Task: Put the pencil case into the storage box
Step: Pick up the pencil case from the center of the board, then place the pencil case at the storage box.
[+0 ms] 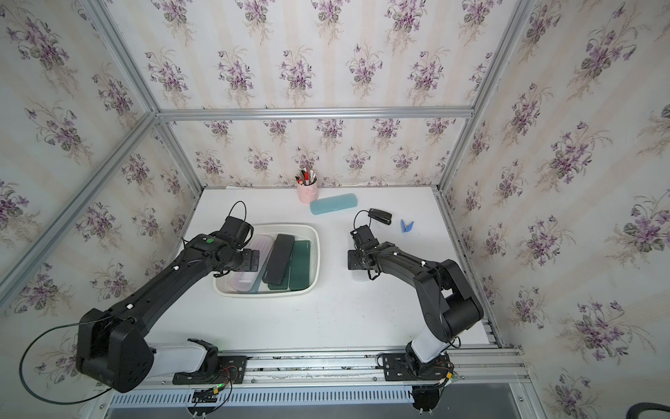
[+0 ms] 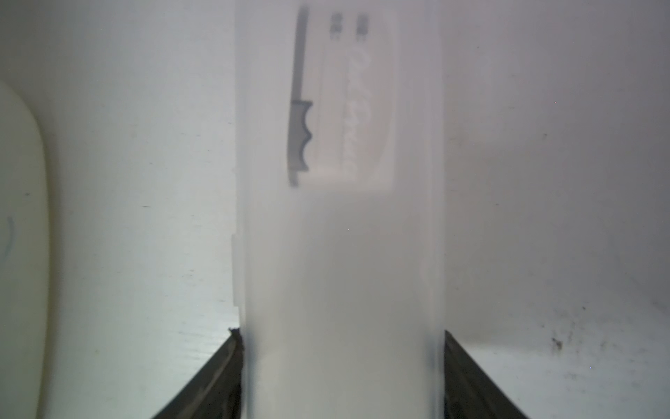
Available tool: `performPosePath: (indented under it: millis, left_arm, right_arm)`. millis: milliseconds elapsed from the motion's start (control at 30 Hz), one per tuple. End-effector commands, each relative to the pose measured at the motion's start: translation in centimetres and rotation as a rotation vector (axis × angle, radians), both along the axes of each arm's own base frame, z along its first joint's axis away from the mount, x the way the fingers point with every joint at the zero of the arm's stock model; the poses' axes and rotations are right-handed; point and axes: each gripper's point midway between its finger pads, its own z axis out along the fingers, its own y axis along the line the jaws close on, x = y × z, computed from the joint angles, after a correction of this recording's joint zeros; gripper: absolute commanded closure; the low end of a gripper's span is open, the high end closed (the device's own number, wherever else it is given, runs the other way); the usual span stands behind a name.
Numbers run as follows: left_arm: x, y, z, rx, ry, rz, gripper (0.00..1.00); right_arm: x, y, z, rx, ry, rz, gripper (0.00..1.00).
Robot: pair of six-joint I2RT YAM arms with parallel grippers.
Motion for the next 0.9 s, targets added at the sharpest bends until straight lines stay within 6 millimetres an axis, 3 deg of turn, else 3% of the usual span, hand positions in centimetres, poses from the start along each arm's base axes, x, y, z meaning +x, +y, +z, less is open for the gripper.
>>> performPosePath:
  millis: [0,100,333,433,667,867]
  left_arm:
    - [0.1,-0.1,0.0,-0.012,-0.008,0.005,0.01]
    - [0.1,-0.1,0.0,-0.018,-0.012,0.008,0.01]
    - [0.1,0.1,-0.3,-0.033,-0.009,0.03,0.01]
    - [0.0,0.3,-0.5,-0.052,0.0,0.049,0.01]
    - [-0.2,0.6,-0.8,-0.073,-0.005,0.066,0.01]
    - [0.0,0.6,-0.7,-0.079,-0.01,0.06,0.01]
  right_arm:
    - [-0.6,0.6,1.6,0.059,-0.012,-0.021,0.43]
    - [-1.2,1.6,3.7,0.122,-0.045,-0.029,0.43]
    - [-3.1,8.1,10.4,0.287,-0.14,0.043,0.42]
    - [-3.5,11.3,12.0,0.339,-0.146,0.065,0.41]
    - [-3.0,18.0,12.1,0.349,-0.147,0.077,0.41]
    - [-1.3,20.7,9.8,0.341,-0.118,0.06,0.4]
